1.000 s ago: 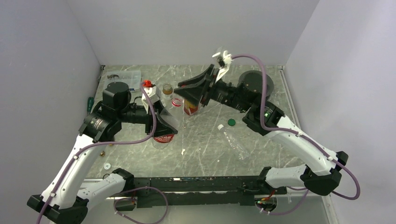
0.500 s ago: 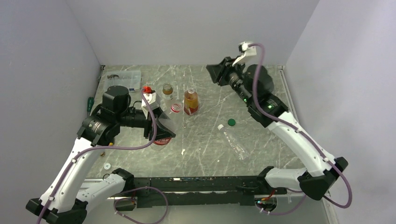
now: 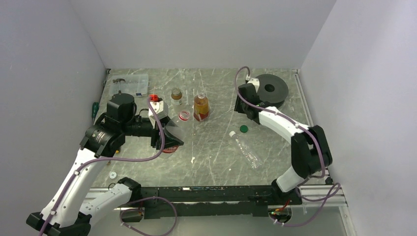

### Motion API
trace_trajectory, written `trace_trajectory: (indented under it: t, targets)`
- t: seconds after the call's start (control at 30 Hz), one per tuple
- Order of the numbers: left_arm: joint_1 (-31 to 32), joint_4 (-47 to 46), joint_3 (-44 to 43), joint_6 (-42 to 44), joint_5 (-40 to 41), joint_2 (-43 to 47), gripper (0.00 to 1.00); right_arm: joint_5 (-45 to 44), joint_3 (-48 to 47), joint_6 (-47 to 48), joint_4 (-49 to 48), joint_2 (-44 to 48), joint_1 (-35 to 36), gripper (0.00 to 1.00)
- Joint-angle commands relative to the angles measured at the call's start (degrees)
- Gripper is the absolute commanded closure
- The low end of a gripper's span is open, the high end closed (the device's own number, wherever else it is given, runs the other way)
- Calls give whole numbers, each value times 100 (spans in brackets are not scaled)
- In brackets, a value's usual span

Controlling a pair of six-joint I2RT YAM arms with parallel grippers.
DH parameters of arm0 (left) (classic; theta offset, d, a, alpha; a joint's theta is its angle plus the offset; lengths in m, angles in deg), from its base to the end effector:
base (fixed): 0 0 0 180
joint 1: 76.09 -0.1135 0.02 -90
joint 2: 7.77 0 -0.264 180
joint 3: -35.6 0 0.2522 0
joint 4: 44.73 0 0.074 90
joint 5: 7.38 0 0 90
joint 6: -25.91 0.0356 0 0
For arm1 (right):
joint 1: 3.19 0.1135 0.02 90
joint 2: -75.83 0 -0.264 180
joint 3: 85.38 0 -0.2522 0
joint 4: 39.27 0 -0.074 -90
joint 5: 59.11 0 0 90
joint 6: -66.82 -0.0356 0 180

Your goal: Unscrew the bottle caps

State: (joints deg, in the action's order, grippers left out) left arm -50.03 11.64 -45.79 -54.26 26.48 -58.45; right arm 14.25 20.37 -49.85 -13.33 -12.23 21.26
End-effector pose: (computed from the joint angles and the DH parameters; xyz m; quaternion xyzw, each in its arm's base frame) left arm 0.1255 -0.0943 0.4059 0.4685 0.6334 -0.4606 0.4089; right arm 0.3129 0.1311 0.2480 0.0788 0.8945 0.0631 0.4355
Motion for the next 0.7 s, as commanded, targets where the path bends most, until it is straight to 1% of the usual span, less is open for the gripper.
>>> trace_trajectory:
  t: [0.0,0.07,0.1,0.3,0.4,0.53,0.67]
  targets:
    - [-14,-186,69,25,17,128,98,-200,-165,-130,-414,-469,34,96]
    - [-14,-204,99,13,29,128,98,-212,-246,-172,-444,-733,34,93]
    - [-14,-217,100,7,41,119,98,-277,-322,-246,-412,-1031,34,91]
    - [-14,-230,109,2,66,111,98,-390,-225,-468,-498,-1409,32,84]
    - [-14,-284,134,-22,62,103,98,-352,-49,-574,-585,-1491,42,74]
    - [-14,-409,168,-95,35,84,98,-261,130,-686,-737,-1577,60,66]
    - [-14,-449,172,-139,1,60,98,-241,216,-740,-763,-1627,93,50]
